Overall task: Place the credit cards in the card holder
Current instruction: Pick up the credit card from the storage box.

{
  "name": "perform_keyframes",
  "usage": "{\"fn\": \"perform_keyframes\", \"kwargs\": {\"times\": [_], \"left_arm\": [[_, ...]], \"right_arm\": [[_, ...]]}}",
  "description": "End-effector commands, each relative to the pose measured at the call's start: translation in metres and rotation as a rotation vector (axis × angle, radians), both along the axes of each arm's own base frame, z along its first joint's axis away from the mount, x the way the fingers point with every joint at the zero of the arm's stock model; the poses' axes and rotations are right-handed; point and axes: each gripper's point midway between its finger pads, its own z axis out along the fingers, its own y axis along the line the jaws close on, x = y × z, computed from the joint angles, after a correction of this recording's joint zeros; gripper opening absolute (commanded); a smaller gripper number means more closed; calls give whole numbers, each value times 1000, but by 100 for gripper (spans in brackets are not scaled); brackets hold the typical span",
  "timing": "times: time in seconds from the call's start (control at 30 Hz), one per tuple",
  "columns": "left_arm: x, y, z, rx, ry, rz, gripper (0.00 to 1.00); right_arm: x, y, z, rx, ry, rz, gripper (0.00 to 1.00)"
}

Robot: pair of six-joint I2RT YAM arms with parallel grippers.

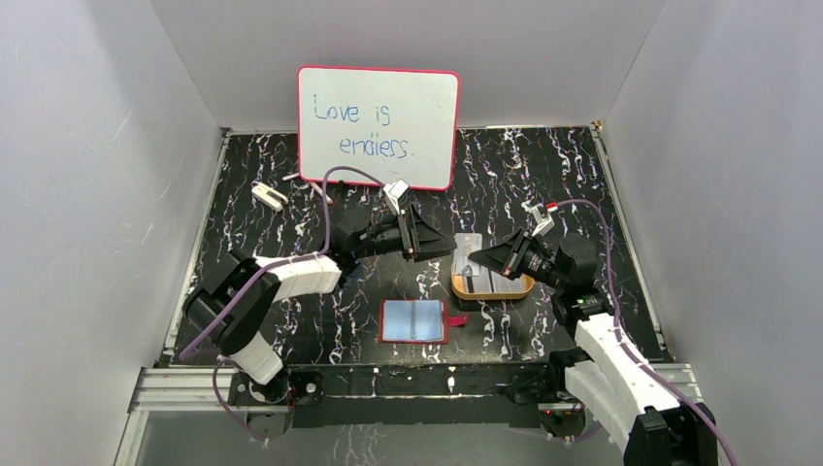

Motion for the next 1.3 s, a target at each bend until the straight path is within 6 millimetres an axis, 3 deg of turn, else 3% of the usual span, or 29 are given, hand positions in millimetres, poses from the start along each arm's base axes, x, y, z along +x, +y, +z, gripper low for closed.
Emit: {"fn": "perform_keyframes", "kwargs": {"times": [0.0, 0.23, 0.43, 0.53, 0.77, 0.8, 0.87, 0.93, 1.03, 1.13, 1.27], "left_arm": [[-10, -8, 19, -90, -44, -116, 68], [-5, -14, -2, -61, 8, -123, 67], [-12, -28, 12, -85, -23, -189, 60], [-14, -33, 15, -92, -21, -208, 49], [-9, -39, 10, -88, 1, -198, 6], [-9, -39, 9, -87, 4, -196, 3], [-5, -40, 4, -82, 17, -177, 0], [-2, -40, -1, -76, 28, -155, 0], [3, -41, -8, -67, 45, -125, 0], [6, -42, -12, -62, 55, -113, 0], [7, -45, -15, -58, 59, -115, 0]], "right_arm": [[-6, 0, 29, 131, -73, 41, 0], [-8, -4, 32, 158, -69, 54, 0], [-10, -1, 26, 162, -39, 97, 0], [-10, 0, 25, 163, -31, 106, 0], [-8, -1, 14, 97, 9, 102, 0], [-8, -2, 12, 81, 20, 99, 5], [-7, -4, 6, 38, 44, 87, 28], [-7, -6, -1, -9, 70, 86, 44], [-9, -8, -5, -41, 95, 85, 53], [-9, -9, -6, -47, 102, 79, 50], [-9, -7, -5, -40, 102, 89, 20]]}}
